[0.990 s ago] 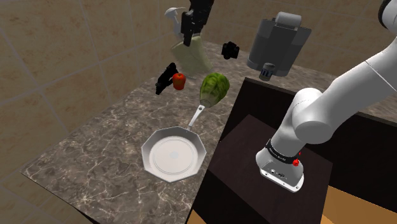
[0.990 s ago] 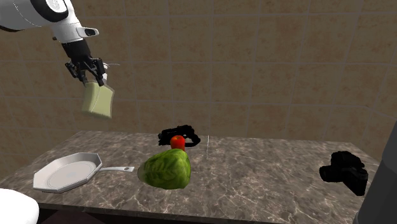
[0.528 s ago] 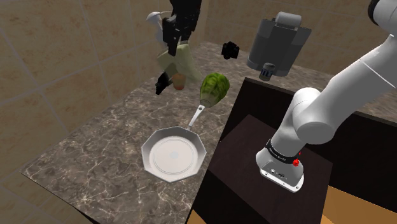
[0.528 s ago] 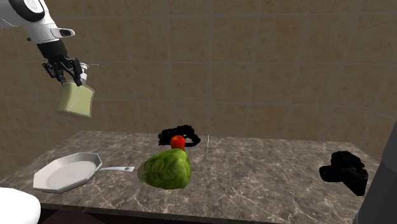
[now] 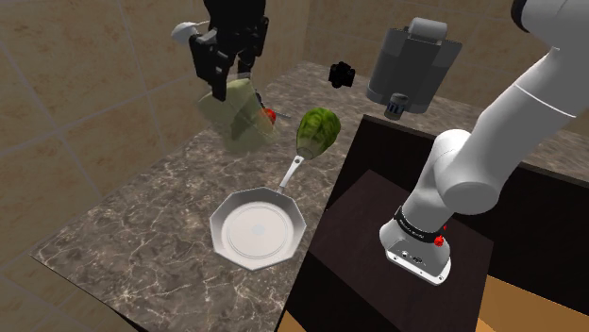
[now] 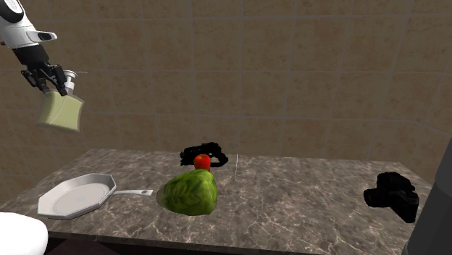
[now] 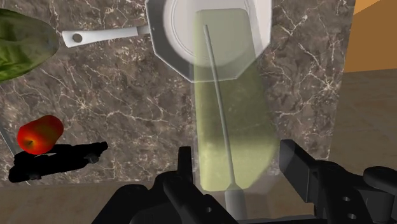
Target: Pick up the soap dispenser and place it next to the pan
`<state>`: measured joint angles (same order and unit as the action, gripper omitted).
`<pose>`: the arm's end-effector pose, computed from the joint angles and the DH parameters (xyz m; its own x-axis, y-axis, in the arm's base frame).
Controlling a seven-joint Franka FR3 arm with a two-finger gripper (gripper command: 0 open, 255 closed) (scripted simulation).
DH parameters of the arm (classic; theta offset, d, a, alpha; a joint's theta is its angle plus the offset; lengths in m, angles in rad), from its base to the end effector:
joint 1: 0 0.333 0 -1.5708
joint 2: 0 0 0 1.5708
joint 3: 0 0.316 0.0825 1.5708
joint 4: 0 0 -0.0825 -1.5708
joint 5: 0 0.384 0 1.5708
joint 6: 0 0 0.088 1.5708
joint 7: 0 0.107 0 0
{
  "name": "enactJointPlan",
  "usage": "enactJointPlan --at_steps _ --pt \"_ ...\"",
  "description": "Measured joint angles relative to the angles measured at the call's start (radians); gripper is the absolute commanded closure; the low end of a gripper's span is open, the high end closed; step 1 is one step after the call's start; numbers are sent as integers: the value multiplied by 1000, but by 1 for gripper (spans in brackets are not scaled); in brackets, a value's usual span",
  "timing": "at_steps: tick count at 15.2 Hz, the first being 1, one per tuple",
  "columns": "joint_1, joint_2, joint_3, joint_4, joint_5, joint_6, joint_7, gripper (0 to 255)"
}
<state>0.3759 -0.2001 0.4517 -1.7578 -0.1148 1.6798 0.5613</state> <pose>0.3348 0.3817 0.6417 0.9430 0.2722 0.1914 0.2536 -0.9603 0.1163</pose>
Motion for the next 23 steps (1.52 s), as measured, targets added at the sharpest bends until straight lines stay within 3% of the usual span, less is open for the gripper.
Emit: enactJointPlan --at_steps 4,9,13,18,23 --pt "36 93 79 95 -43 -33 118 255" --pt "106 268 164 272 -145 -94 261 255" --pt "218 439 211 471 -257 -185 377 255" --pt "414 673 207 785 -403 -317 455 255" --pt "387 652 213 690 -388 -249 479 255"
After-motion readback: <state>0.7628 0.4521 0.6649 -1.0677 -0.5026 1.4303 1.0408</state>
